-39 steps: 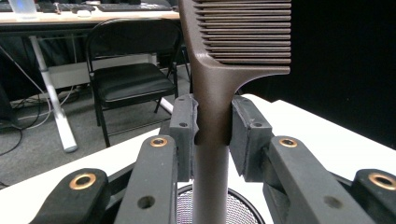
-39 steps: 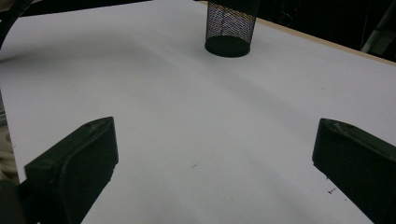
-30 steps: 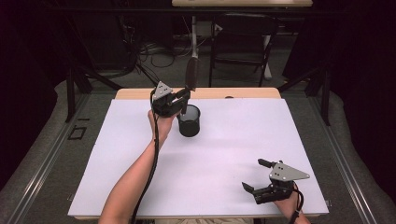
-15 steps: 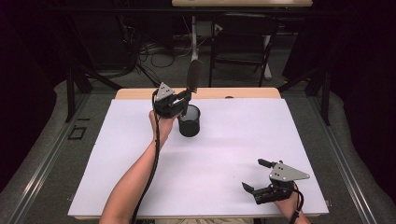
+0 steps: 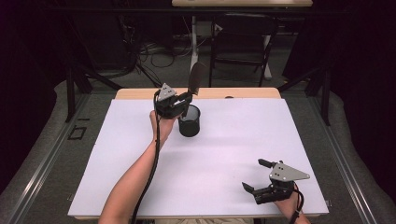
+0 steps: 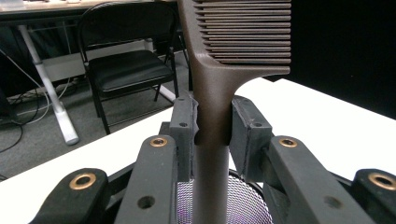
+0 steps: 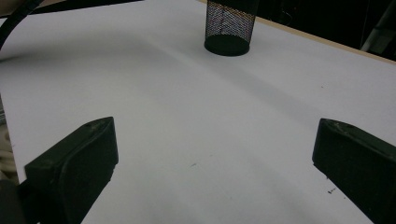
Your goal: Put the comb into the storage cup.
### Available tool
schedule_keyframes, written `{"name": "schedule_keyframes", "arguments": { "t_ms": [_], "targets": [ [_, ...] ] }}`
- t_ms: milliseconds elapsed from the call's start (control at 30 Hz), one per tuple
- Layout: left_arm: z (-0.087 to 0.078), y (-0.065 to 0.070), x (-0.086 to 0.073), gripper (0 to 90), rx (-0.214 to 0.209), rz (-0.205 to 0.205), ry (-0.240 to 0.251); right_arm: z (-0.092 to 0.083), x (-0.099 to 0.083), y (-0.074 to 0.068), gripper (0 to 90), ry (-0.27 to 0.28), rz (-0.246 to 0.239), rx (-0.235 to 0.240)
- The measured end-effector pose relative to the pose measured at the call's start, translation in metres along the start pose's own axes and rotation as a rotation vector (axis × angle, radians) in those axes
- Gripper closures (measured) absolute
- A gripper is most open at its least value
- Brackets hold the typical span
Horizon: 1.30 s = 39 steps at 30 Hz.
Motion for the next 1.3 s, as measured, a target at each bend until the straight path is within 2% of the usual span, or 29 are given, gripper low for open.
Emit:
{"name": "schedule_keyframes", "arguments": {
  "t_ms": [567,833,1100,1300],
  "targets": [
    [0.006,0.002,-0.004,72.3,-0.014,0.047,-0.035,-0.001,0.000,0.000,0.0,0.002,-0.003,-0.002],
    [0.010,0.003,-0.007,72.3,-0.021,0.046,-0.050,-0.001,0.000,0.000,0.0,0.000,0.002,-0.003],
    [0.012,0.003,-0.009,72.3,-0.016,0.065,-0.067,-0.001,-0.001,0.000,0.0,-0.002,0.007,0.000],
    [0.013,-0.001,-0.011,72.3,-0.013,0.060,-0.076,0.000,-0.001,0.001,0.0,-0.006,0.004,0.001]
  ]
}}
Point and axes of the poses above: each handheld gripper's, and its own axes: z roughly forward along the jaws, x roughly out of its top, y roughly to its right, the point moved 3 cm from there along z, roughly forward along the jaws, and after that the axes turned 10 degrees about x, right-handed, at the moved point
